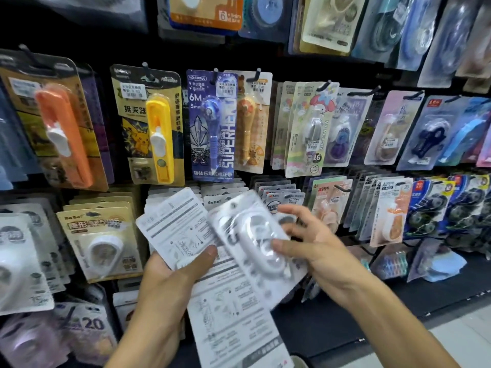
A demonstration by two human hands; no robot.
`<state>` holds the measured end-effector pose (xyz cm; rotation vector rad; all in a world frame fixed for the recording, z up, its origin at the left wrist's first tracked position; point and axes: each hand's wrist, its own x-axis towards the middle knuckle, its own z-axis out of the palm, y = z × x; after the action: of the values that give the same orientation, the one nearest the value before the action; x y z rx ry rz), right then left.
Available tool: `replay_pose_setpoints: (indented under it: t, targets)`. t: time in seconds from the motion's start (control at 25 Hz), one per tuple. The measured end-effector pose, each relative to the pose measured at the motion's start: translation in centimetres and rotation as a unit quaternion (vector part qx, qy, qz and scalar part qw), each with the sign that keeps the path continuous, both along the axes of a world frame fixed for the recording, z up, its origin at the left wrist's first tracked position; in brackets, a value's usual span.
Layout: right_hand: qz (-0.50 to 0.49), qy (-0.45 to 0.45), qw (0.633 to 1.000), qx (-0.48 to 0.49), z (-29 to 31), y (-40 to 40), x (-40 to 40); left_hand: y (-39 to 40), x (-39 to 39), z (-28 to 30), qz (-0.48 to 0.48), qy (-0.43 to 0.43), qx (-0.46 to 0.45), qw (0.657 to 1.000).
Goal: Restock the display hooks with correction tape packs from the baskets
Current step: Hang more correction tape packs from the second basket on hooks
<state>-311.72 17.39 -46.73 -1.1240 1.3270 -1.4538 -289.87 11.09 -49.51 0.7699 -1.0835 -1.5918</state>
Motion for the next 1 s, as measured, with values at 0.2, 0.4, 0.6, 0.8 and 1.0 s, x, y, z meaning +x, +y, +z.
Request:
replay_pose_setpoints:
  t: [0.2,0.4,0.6,0.8,1.0]
  targets:
    - [-0.173,-0.036,0.984,0.018,-1.3,-0.5,-4.0,-0.6,0.3,-0.1,0.058,-0.009,0.025,0.998]
    - [-0.218,0.069,0.973,0.041,-1.9,-0.1,-3.4,-0.3,-0.1,-0.1,0.071,-0.004,0.028,0.997]
    - [-0.113,0.259,0.958,0.057,-1.6,0.7,0.7,0.1,-0.6,-0.1,0.115,0.002,0.008,0.993]
    - [0.096,0.086,0.988,0.084,-1.7,0.5,4.2,-0.2,-0.9,-0.5,0.153,-0.006,0.012,0.988]
    - [-0.115,0.48,0.817,-0.297,-1.3,0.5,1.6,-1.7,1.0,-0.2,0.095,-0.013,0.028,0.995]
